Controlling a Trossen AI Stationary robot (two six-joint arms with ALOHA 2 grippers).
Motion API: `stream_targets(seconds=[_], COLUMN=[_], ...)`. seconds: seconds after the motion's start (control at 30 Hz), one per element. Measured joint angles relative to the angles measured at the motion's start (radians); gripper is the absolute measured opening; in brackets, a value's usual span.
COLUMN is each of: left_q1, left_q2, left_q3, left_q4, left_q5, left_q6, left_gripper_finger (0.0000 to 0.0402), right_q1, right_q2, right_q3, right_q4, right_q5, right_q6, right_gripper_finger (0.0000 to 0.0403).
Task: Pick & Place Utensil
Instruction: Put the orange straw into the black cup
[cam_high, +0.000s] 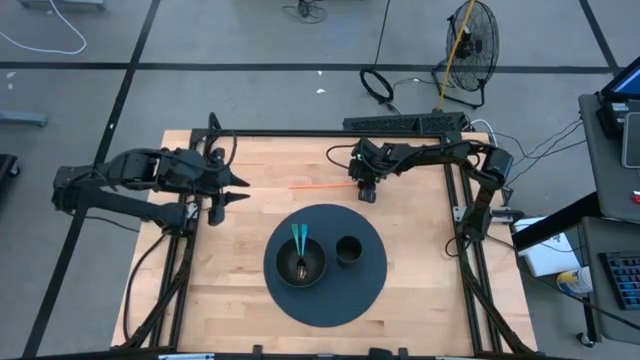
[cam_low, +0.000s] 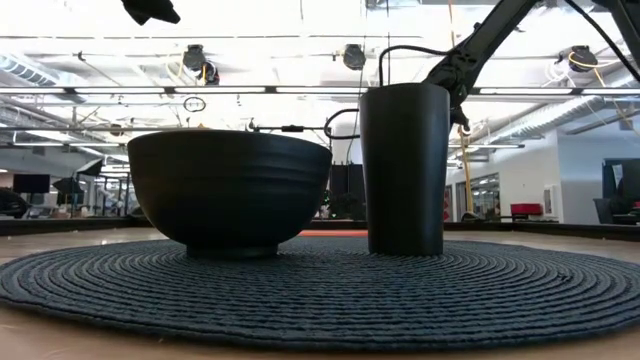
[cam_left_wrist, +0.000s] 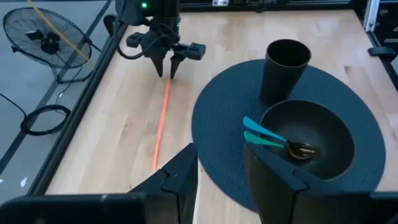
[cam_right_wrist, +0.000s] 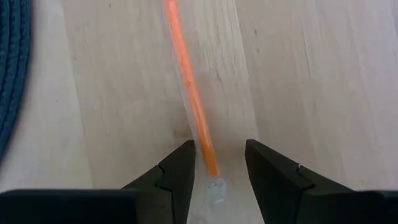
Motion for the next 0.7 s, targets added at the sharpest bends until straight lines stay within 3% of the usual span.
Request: stream_targets(seconds=[0.13, 0.33, 0.7], left_q1=[0.000, 0.000, 0.000], left_q2=[0.000, 0.000, 0.000], left_q3=[0.000, 0.000, 0.000], left_q4=[0.000, 0.021, 0.030], left_q5=[0.000, 0.000, 0.000], left_q6=[-0.001, -0.002, -0.011], left_gripper_finger=[0.0136, 0.0136, 0.0136], right_q1=[-0.001, 0.000, 0.005], right_q2=[0.000, -0.002, -0.095], right_q3=[0.000, 0.002, -0.008], right_q4=[-0.049, -0.131, -0.395], right_q5=[0.001, 0.001, 0.007], right_q6=[0.016, 0.054, 0.159], right_gripper_finger=[0.0106, 0.0013, 0.0002])
